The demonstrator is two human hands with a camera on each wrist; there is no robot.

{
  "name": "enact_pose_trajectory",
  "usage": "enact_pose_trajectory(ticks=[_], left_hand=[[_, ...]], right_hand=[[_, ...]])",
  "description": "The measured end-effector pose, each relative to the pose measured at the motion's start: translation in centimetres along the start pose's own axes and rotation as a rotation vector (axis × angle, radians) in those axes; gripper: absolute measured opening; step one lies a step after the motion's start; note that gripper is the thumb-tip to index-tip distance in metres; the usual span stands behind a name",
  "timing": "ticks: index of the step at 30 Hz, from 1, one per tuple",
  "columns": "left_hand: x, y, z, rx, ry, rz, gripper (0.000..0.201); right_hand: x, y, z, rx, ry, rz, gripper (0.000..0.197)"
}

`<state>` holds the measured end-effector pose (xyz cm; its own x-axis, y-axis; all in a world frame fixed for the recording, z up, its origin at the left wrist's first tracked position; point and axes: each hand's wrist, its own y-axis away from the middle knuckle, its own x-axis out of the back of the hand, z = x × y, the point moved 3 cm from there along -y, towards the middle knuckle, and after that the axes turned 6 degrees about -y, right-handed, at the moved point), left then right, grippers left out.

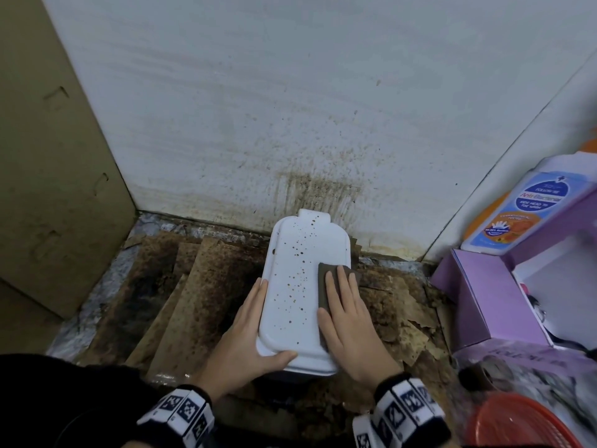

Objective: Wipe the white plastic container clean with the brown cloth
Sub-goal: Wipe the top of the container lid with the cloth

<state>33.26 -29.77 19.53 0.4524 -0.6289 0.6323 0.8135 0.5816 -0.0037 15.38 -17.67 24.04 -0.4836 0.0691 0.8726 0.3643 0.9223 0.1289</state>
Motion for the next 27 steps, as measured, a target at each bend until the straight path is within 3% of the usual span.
enact_pose_trajectory(ticks=[7, 12, 19, 23, 27], left_hand=[[0.1, -0.3, 0.3, 0.004, 0.013, -0.004, 0.127], [0.1, -0.2, 0.3, 0.001, 0.03, -0.012, 0.126], [0.1, -0.1, 0.2, 0.001, 0.021, 0.0, 0.128], [-0.1, 0.1, 0.1, -0.011, 0.013, 0.008, 0.127], [-0.4, 0.1, -0.1, -0.01, 0.021, 0.016, 0.127]], right_hand=[[3.0, -7.8, 2.2, -0.043, -0.061, -0.133, 0.069], [3.8, -9.1, 2.9, -0.027, -0.183, -0.127, 0.073], [1.8, -4.0, 2.1, 0.018, -0.336, 0.017, 0.069], [-0.2, 0.9, 0.8, 0.069, -0.283, 0.113, 0.063], [-1.0, 3.7, -0.6, 0.039, -0.232, 0.121, 0.066]])
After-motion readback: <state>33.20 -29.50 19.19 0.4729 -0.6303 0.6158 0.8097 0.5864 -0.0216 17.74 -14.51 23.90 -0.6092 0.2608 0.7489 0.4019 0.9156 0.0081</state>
